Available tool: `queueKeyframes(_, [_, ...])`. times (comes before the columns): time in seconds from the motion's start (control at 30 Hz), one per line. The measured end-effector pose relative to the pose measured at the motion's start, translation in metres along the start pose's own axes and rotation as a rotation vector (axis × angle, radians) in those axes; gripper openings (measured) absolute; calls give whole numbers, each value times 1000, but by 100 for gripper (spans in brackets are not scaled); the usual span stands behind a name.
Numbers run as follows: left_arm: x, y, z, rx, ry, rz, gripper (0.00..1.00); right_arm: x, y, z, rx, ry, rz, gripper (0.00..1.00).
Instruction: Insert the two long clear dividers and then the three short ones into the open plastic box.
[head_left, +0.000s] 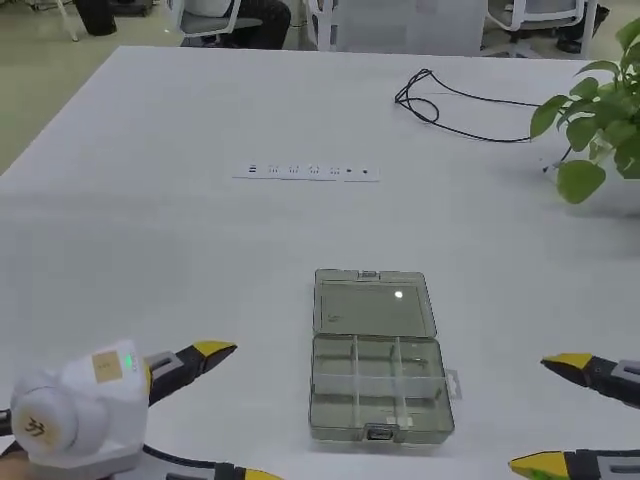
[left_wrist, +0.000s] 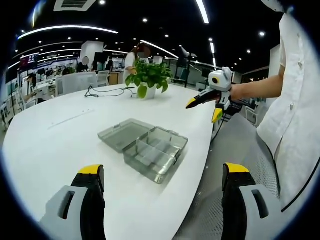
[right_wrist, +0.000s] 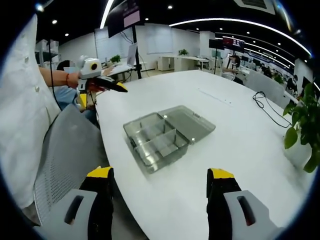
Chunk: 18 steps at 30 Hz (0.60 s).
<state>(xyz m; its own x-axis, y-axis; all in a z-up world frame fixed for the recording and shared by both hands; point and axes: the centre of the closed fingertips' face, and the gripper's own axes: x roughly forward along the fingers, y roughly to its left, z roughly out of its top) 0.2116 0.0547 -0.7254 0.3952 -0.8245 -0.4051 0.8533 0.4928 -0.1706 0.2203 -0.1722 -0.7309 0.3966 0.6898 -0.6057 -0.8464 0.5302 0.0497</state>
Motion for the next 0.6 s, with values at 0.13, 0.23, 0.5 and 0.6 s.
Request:
queueKeyframes(0.13, [-1, -1, -4, -6, 7, 3, 100, -1, 0, -2, -5, 5, -1, 77])
queueKeyframes(0.23, [0, 0, -6, -12, 9, 5, 100, -1, 1, -3, -4, 6, 2, 78])
queueKeyframes(0.5, [0, 0, -8, -14, 12, 4, 100, -1, 1, -3, -5, 9, 0, 78])
queueKeyframes(0.6, [0, 1, -7, -14, 5, 5, 100, -1, 1, -2, -6, 9, 1, 78])
